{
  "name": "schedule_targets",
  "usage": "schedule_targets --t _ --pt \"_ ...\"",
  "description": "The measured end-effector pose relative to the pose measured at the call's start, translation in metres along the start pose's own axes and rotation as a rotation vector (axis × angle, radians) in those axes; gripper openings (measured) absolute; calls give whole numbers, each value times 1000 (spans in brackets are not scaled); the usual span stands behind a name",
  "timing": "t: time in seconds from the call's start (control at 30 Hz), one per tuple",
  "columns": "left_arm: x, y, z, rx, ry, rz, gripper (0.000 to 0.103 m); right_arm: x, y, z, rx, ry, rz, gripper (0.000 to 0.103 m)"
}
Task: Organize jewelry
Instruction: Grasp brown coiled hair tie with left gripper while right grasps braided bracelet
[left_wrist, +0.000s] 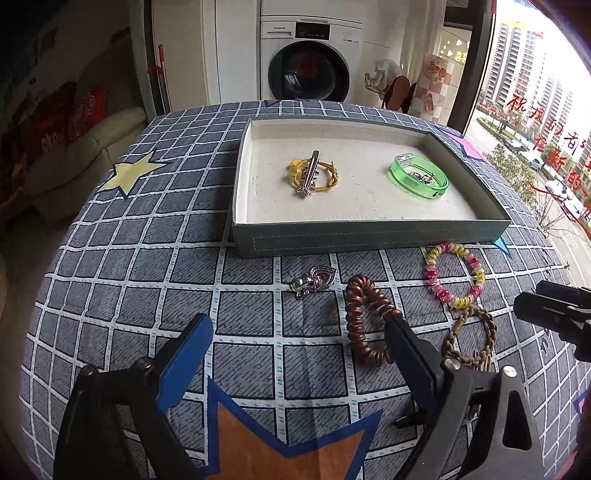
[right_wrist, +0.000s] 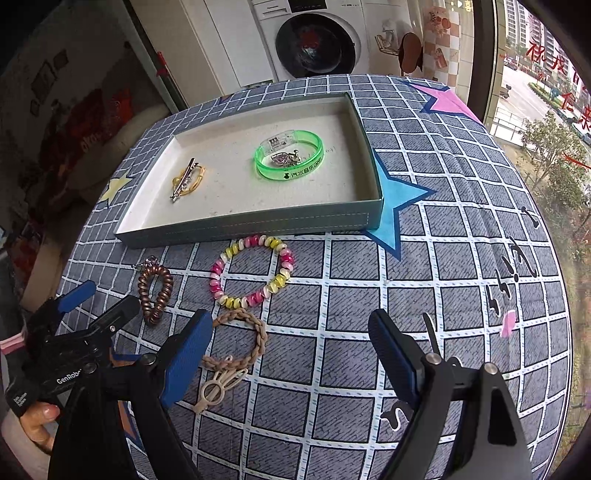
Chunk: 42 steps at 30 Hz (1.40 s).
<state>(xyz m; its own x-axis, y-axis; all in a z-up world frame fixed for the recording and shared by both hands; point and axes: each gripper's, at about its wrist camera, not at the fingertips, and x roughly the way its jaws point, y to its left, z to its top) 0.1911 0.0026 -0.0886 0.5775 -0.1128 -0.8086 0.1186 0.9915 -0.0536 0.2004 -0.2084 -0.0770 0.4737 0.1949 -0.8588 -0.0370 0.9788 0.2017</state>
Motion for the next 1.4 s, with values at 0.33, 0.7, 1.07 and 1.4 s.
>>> schedule_targets --t 0.33,0.7,1.07,1.4 --pt "8 -5 -1 6 16 -11 98 24 8 -14 -55 57 -41 88" --pt "16 -13 -2 23 36 -18 82 31 28 -19 -172 35 -124 85" --pt "15 -17 0 51 36 -33 57 31 39 -21 -238 27 -125 71" --pt "12 -12 -1 18 46 -69 26 29 49 -22 -252 57 -114 45"
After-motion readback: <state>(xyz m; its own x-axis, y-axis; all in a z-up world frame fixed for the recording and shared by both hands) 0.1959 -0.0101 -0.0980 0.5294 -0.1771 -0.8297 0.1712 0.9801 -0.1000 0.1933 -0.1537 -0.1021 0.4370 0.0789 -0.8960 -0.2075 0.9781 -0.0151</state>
